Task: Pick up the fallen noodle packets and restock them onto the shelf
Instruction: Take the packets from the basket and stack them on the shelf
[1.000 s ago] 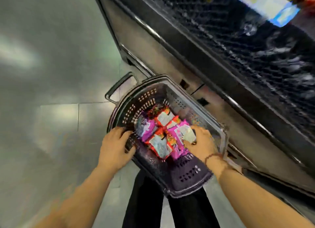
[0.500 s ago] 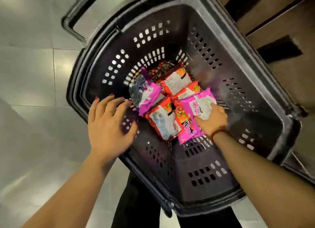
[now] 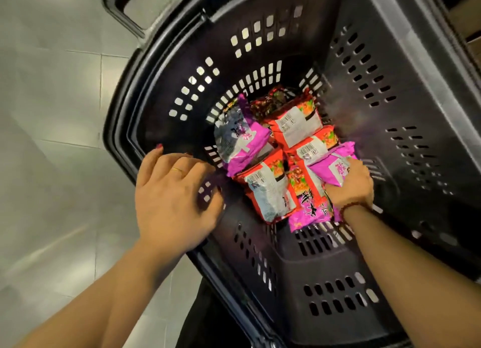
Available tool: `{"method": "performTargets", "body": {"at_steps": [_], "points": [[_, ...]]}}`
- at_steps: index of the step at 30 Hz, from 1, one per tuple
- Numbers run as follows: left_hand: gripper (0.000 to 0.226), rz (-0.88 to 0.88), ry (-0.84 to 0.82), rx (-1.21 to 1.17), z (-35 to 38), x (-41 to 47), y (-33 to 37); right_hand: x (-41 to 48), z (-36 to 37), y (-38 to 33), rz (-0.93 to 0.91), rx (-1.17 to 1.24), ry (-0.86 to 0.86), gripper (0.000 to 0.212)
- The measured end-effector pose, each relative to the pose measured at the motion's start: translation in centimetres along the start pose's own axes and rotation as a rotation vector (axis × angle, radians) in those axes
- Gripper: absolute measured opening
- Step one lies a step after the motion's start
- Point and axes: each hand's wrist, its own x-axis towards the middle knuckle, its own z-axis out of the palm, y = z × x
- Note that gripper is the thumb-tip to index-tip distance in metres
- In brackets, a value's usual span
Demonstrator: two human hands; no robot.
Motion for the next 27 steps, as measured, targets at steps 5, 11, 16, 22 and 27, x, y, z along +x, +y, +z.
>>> {"method": "performTargets", "body": {"at_steps": [5,11,16,22,27], "points": [[0.022,-0.035,-0.077,0.002,-0.1,0.0,0.1,-3.5,-4.6,-1.4,-0.032,0.655,-0.191,0.051],[0.034,-0.036,-0.144,-0.057,-0.7,0.2,0.5,-8.4,-10.0,-6.6,0.207,1.361,-0.723,0.073],[0.048,-0.422,-0.202,-0.989,-4.6,2.7,3.1,-9.9,-12.2,-11.0,0.092,1.332,-1.007,0.066],[0.046,-0.626,-0.476,-1.720,-6.9,4.5,2.2,-10.3,-11.1,-15.1,0.090,1.188,-1.061,0.083],[0.053,-0.674,-0.303,-1.705,-6.6,2.7,-0.8,-11.2,-10.7,-17.3,-0.080,1.068,-1.008,0.038]]}}
